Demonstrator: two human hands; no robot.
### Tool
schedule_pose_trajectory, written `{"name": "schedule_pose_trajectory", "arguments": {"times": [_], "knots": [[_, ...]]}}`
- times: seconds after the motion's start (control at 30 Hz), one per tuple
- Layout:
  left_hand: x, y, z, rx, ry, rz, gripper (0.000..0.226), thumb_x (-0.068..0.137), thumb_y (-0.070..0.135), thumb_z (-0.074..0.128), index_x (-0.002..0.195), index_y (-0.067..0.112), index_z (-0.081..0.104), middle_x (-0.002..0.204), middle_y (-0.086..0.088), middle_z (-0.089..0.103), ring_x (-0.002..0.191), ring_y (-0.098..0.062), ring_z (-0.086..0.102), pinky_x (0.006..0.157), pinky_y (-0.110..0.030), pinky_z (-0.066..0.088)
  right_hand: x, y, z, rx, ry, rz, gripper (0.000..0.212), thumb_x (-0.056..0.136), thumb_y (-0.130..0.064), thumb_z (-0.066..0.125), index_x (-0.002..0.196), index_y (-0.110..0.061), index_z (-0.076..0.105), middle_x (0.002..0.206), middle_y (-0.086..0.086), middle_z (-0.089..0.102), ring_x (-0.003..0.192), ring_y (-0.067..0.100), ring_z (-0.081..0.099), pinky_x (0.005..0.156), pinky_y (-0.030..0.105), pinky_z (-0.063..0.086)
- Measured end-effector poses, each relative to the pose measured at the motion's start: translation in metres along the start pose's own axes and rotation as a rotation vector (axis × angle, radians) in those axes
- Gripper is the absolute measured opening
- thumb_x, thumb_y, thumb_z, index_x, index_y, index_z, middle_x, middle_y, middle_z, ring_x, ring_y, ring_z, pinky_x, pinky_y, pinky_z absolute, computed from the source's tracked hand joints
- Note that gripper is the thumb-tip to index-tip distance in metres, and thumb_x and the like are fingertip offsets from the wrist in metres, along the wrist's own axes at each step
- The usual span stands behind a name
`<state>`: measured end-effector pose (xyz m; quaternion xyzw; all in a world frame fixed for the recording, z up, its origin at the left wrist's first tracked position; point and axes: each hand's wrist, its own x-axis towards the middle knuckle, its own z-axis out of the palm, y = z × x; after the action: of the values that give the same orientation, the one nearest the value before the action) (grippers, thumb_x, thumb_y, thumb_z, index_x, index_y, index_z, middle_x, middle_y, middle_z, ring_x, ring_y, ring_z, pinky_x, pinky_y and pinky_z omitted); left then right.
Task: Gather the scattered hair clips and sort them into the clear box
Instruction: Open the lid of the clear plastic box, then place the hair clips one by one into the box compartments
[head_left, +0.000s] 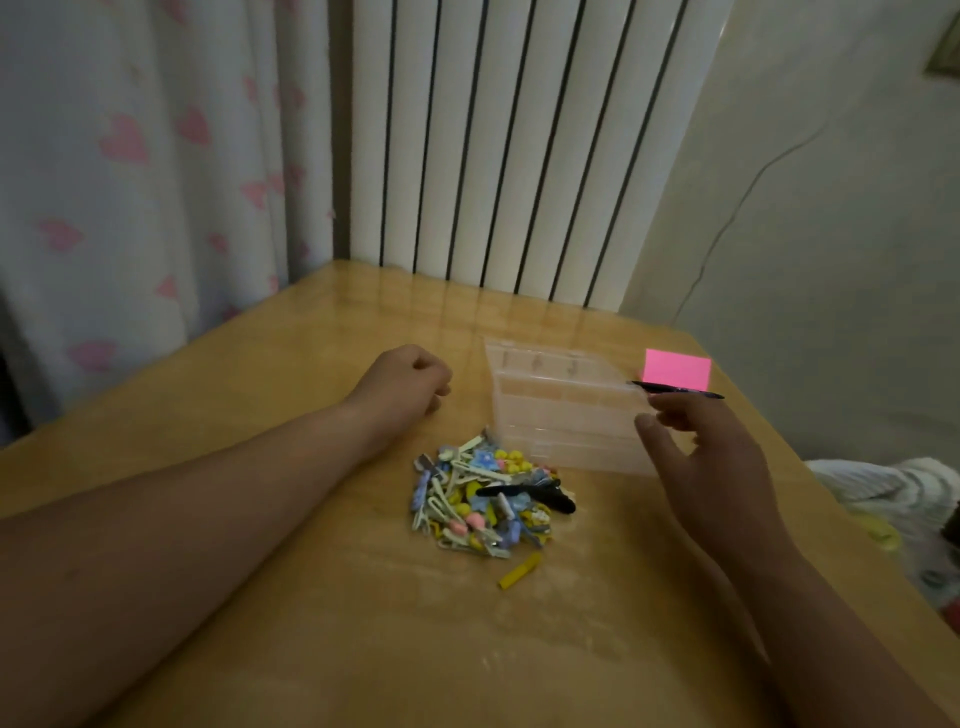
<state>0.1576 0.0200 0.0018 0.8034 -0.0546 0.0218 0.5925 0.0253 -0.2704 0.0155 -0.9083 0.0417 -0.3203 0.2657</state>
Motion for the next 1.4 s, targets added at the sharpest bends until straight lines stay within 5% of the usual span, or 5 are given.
{"name": "schedule_pose_trajectory", "arguments": {"times": [0.27,0.4,0.63,1.07,1.4], "knots": [[-0.009,-0.008,0.001,0.114,-0.074,0.164,0.019,0.108,0.027,0.06,0.099,0.016,0.073,0.09,-0.002,0.077,0.083,-0.02,0.073,0.084,-0.04,0.059,0.032,-0.06,0.014,-0.003,-0.449,-0.197,0.009,0.1,-0.027,0.069,0.104,-0.034,0.075,0.093,-0.019,0.071,0.087,-0.004,0.064,0.072,0.017,0.047],[-0.01,-0.01,-0.003,0.061,-0.046,0.166,0.021,0.107,0.027,0.06,0.096,0.017,0.075,0.085,-0.001,0.078,0.076,-0.017,0.071,0.08,-0.042,0.06,0.028,-0.076,0.02,0.05,-0.506,-0.181,0.009,0.098,-0.028,0.072,0.096,-0.037,0.074,0.086,-0.018,0.072,0.078,-0.001,0.067,0.069,0.025,0.055],[-0.008,-0.009,-0.001,0.0,0.017,0.166,0.024,0.105,0.024,0.06,0.091,0.015,0.076,0.076,-0.001,0.076,0.066,-0.015,0.065,0.071,-0.036,0.056,0.005,-0.078,0.022,-0.213,-0.637,-0.337,0.017,0.097,-0.037,0.07,0.108,-0.05,0.07,0.098,-0.029,0.059,0.085,-0.003,0.06,0.068,0.017,0.047],[-0.001,-0.005,0.01,0.031,-0.014,0.071,0.025,0.101,0.023,0.061,0.083,0.016,0.077,0.071,0.002,0.076,0.063,-0.018,0.063,0.069,-0.044,0.056,0.003,-0.075,0.025,-0.309,-0.601,-0.376,0.007,0.105,-0.041,0.051,0.109,-0.042,0.058,0.104,-0.019,0.055,0.09,0.006,0.057,0.077,0.025,0.049],[-0.001,-0.009,0.012,0.117,-0.003,0.169,0.025,0.102,0.026,0.061,0.085,0.015,0.075,0.074,0.002,0.075,0.053,0.0,0.057,0.057,-0.026,0.042,0.009,-0.062,0.021,0.107,-0.511,-0.098,0.015,0.101,-0.024,0.066,0.103,-0.039,0.065,0.087,-0.016,0.071,0.079,0.004,0.069,0.063,0.021,0.054]]}}
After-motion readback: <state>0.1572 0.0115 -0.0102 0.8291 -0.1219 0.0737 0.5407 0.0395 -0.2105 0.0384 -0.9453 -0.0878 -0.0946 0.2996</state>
